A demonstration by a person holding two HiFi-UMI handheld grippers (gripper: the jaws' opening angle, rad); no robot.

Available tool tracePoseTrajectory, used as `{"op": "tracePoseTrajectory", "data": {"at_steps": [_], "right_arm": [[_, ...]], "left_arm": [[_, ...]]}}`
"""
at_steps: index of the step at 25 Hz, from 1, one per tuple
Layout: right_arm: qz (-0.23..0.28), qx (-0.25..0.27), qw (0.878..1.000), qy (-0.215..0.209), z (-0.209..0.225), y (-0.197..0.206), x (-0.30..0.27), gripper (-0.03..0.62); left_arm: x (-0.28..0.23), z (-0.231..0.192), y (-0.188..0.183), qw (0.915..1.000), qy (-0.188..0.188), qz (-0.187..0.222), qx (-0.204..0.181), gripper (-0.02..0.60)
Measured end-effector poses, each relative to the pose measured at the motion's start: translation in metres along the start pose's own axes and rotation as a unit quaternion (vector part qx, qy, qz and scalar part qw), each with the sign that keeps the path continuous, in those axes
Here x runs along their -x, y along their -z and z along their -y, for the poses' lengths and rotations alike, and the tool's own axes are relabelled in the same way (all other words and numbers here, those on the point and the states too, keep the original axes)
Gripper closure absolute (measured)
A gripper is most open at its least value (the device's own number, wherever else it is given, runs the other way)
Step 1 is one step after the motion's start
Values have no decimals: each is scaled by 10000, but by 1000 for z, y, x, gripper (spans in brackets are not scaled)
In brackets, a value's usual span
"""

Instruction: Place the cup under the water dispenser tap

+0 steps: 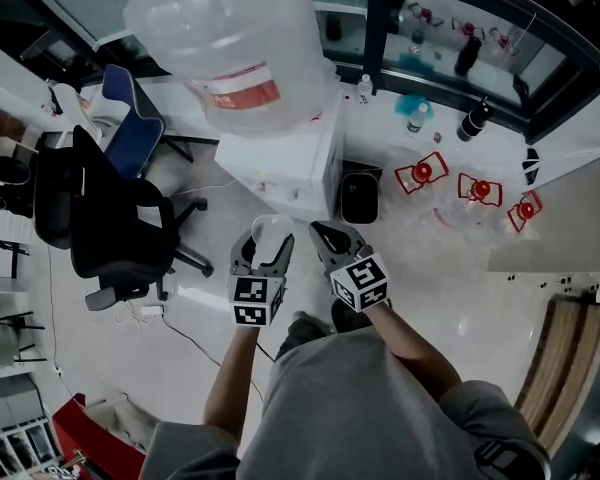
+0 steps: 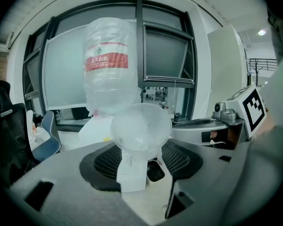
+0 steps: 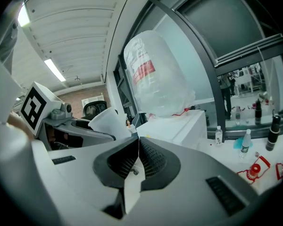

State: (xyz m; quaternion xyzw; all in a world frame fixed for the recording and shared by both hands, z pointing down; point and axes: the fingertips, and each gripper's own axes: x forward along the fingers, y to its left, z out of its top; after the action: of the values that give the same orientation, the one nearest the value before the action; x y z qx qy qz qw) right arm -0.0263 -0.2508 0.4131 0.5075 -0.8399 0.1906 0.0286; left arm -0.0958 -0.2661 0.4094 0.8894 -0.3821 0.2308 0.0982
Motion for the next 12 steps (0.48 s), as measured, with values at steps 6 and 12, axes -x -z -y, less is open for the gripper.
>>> {"op": "tracePoseTrajectory", "data": {"at_steps": [6,12], "right_arm": [[14,-152,9997,190,5,5,-21,582],[-57,-158,9981,585,-3,19,-46,582]], "left_arm": [[-12,-18,10,9997,26,-153,-177,313],[-17,-45,28,9984,369,-247,-353,313]]}}
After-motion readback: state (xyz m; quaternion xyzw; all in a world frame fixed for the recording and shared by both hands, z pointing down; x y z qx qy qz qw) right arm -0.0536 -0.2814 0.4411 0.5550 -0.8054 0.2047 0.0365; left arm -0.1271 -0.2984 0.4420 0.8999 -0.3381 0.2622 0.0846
